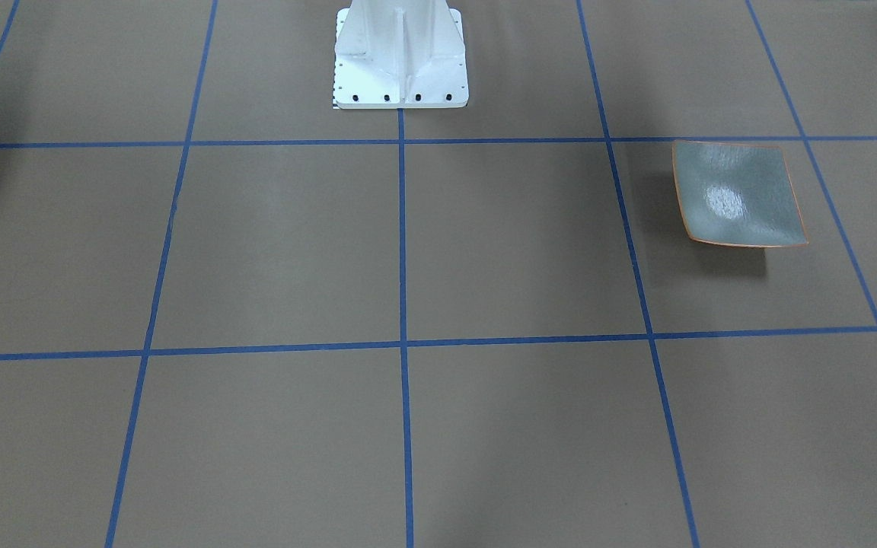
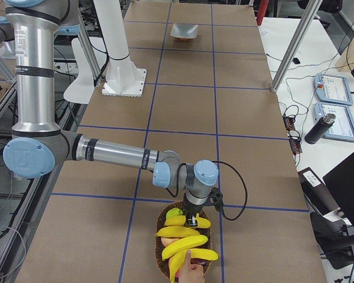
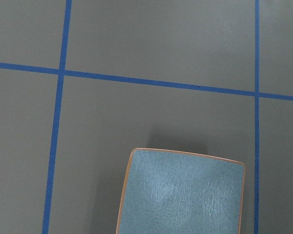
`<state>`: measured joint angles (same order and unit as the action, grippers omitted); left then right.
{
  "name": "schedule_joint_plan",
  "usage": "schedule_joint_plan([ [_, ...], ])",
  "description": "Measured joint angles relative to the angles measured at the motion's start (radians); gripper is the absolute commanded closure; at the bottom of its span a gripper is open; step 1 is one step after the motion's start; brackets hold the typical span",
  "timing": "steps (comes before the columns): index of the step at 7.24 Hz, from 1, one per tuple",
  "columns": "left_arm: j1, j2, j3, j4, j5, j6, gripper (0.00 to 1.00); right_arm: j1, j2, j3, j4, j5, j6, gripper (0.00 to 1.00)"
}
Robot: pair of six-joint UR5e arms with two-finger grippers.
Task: Transfer all bananas from basket to plate
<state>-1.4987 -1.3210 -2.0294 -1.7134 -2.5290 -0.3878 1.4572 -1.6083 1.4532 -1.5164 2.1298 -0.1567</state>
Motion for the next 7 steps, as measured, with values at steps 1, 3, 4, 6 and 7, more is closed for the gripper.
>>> schedule_joint_plan([
  [1,0.000,0.003,-0.001,-0.005,0.000,0.000,0.00,0.000,0.011,0.000,-0.003,0.001,-0.001,1.00],
  [3,0.000,0.012,-0.005,-0.012,-0.001,-0.001,0.00,0.005,0.020,0.012,-0.018,0.010,-0.014,1.00],
  [4,0.000,0.015,-0.006,-0.017,-0.007,-0.001,0.00,0.019,0.023,0.046,-0.063,0.015,-0.040,1.00],
  [6,0.000,0.017,-0.005,-0.021,-0.019,-0.001,0.00,0.064,0.031,0.191,-0.263,0.017,-0.129,1.00],
  [7,0.001,0.017,-0.004,-0.022,-0.020,-0.001,0.00,0.076,0.039,0.271,-0.356,0.020,-0.146,1.00],
])
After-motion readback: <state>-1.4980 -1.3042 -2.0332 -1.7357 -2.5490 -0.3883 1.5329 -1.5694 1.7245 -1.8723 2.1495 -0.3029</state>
